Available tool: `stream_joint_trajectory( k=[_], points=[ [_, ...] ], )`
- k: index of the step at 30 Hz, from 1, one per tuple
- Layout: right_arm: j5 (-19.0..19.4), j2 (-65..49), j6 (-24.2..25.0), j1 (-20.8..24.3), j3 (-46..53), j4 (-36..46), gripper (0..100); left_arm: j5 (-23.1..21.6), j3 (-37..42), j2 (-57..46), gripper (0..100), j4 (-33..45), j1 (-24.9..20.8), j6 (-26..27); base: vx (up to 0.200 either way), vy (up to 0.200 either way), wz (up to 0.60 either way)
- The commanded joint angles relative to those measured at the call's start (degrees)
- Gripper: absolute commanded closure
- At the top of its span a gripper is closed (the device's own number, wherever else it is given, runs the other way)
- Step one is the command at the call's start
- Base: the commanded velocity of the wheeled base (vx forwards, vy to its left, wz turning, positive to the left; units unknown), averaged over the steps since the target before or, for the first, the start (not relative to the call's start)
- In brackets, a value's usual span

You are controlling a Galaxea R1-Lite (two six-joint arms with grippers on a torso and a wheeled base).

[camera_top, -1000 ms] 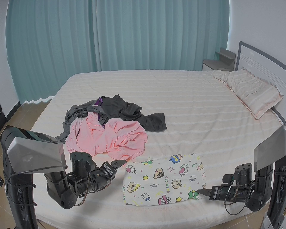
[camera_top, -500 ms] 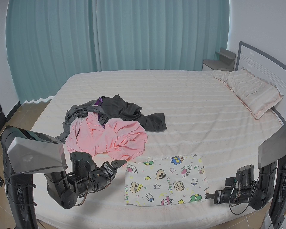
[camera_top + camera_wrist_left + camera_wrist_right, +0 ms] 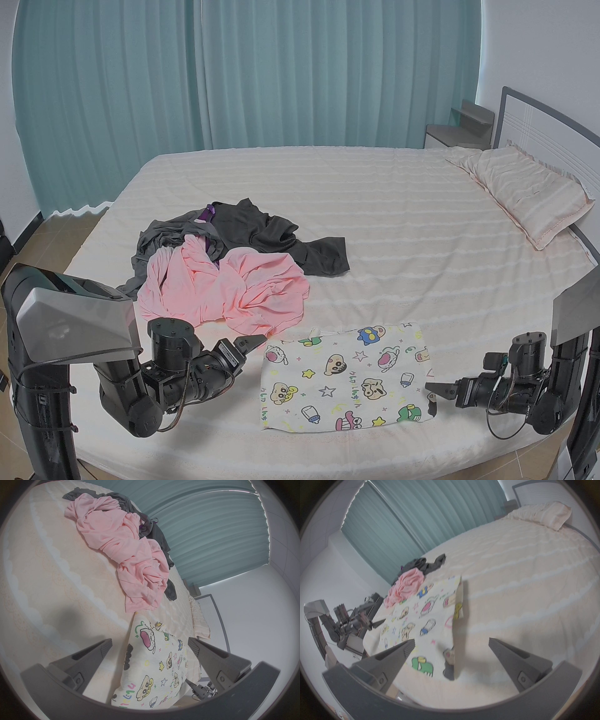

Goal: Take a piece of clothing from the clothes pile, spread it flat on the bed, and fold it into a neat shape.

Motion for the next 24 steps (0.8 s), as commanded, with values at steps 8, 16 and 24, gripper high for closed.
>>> stream_joint_trajectory(
  k=[8, 16, 24],
  points=[
    [-0.3, 3.0, 10.1, -1.3, -29.2, 18.0, 0, 0.1, -0.1, 0.1, 0, 0.0, -0.1, 0.1, 0.000, 0.000, 0.00],
    [-0.9, 9.6, 17.5, 0.1, -41.1, 22.7, 0, 0.4, -0.3, 0.2, 0, 0.0, -0.3, 0.2, 0.000, 0.000, 0.00],
    [-0.9, 13.4, 18.2, 1.0, -42.7, 22.4, 0, 0.4, -0.3, 0.2, 0, 0.0, -0.4, 0.3, 0.000, 0.000, 0.00]
  ],
)
